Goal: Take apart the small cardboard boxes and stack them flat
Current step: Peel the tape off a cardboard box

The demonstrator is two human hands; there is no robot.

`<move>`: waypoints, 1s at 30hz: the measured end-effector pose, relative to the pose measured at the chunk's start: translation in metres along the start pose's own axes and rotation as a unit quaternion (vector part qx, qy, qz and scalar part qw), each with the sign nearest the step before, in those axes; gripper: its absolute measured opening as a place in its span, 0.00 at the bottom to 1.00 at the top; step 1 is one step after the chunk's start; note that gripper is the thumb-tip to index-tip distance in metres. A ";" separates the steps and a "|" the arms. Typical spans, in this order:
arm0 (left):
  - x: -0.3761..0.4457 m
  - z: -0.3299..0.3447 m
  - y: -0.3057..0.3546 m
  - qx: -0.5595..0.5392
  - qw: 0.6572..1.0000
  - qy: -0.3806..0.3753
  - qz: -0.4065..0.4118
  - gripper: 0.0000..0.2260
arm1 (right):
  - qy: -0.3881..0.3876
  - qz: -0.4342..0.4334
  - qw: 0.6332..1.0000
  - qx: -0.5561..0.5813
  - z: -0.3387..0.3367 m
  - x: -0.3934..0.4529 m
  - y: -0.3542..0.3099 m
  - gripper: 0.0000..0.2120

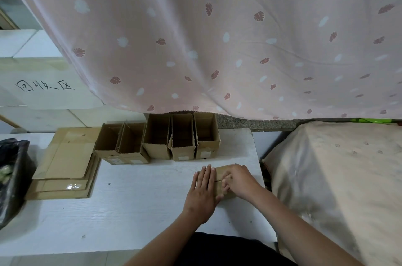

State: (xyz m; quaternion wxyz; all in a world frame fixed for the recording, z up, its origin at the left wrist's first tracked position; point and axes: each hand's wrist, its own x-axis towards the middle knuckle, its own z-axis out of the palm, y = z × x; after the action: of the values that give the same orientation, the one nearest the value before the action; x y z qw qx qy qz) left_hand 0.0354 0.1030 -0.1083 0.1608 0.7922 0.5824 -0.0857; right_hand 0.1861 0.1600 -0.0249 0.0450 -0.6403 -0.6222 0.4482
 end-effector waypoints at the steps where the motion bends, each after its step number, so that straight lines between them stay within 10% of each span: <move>1: -0.001 -0.001 0.000 0.002 1.000 0.000 0.001 0.34 | -0.010 -0.003 1.000 -0.012 0.001 0.000 -0.001 0.05; 18: 0.000 -0.003 0.000 0.001 1.000 -0.002 0.000 0.34 | 0.005 -0.044 0.994 -0.096 0.001 0.015 0.017 0.07; 24: 0.001 -0.003 -0.001 -0.001 1.000 -0.012 0.002 0.35 | -0.003 -0.103 0.993 -0.062 0.011 0.015 0.015 0.28; 30: 0.002 -0.002 -0.002 0.006 1.000 -0.022 0.004 0.35 | -0.018 -0.138 0.983 -0.123 0.018 0.020 0.015 0.14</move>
State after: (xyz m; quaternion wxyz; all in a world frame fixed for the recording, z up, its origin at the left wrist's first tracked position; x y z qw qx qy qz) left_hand 0.0340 0.1057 -0.1069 0.1691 0.7932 0.5755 -0.1056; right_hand 0.1825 0.1651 -0.0549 0.0161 -0.5403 -0.7560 0.3692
